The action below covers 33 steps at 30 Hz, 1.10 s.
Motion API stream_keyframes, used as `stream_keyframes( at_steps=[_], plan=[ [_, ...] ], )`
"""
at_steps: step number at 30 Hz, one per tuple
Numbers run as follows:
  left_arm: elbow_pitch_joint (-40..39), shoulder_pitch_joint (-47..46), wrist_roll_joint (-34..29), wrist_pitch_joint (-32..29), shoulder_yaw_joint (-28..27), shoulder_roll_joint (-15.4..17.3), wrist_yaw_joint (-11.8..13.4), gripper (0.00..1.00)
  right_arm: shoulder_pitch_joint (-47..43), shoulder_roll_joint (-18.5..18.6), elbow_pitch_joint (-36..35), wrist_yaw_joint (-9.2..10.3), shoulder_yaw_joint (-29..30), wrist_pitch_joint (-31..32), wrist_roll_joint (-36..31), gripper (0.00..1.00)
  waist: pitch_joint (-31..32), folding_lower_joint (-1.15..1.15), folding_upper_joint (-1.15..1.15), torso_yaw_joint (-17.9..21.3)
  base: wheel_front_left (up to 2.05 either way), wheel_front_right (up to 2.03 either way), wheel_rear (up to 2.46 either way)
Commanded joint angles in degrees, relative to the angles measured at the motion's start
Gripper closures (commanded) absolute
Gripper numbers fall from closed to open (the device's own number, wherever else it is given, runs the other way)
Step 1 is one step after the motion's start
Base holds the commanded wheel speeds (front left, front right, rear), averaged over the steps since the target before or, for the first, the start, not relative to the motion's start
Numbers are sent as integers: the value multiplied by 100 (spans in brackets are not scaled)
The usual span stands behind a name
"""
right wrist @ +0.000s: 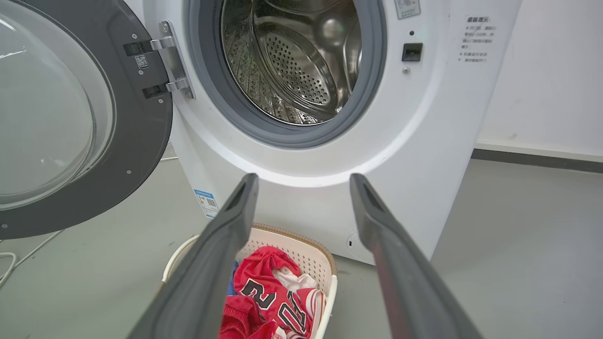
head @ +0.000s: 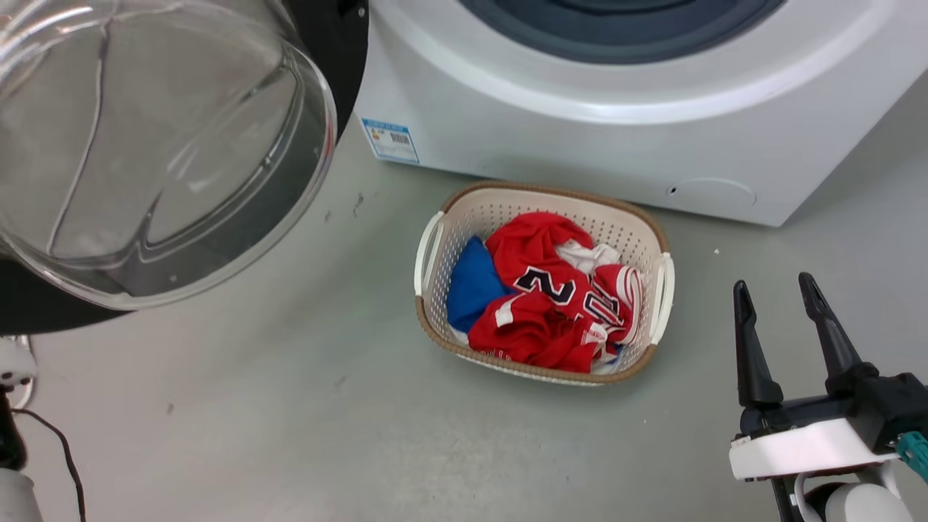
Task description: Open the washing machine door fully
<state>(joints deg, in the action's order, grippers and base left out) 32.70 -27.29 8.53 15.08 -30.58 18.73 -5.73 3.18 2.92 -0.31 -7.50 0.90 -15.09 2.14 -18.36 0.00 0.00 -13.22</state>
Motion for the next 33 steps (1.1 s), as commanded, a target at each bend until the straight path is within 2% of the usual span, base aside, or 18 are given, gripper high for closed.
stream_keyframes(
  at_steps=[1,6,13,21,33],
  plan=[
    [-140,154,-73,13,-51,-62,-30,100,-83,-9,9,1,19,-10,58,0,236,0,0,34,0,0,0],
    [-671,644,-278,14,-82,-201,-95,100,-265,-9,85,1,33,-10,171,0,788,0,0,109,0,0,0],
    [-1491,1373,-509,13,151,-425,-148,100,-544,-9,86,1,106,-10,225,0,1406,0,0,249,0,0,0],
    [-2518,2080,-787,13,800,-968,-157,100,-770,-10,31,1,109,-10,275,0,1836,0,0,486,0,0,0],
    [-3292,2688,-870,13,1879,-1446,-151,100,-865,-10,-104,1,152,-10,252,0,2010,0,0,882,0,0,0]
  ],
)
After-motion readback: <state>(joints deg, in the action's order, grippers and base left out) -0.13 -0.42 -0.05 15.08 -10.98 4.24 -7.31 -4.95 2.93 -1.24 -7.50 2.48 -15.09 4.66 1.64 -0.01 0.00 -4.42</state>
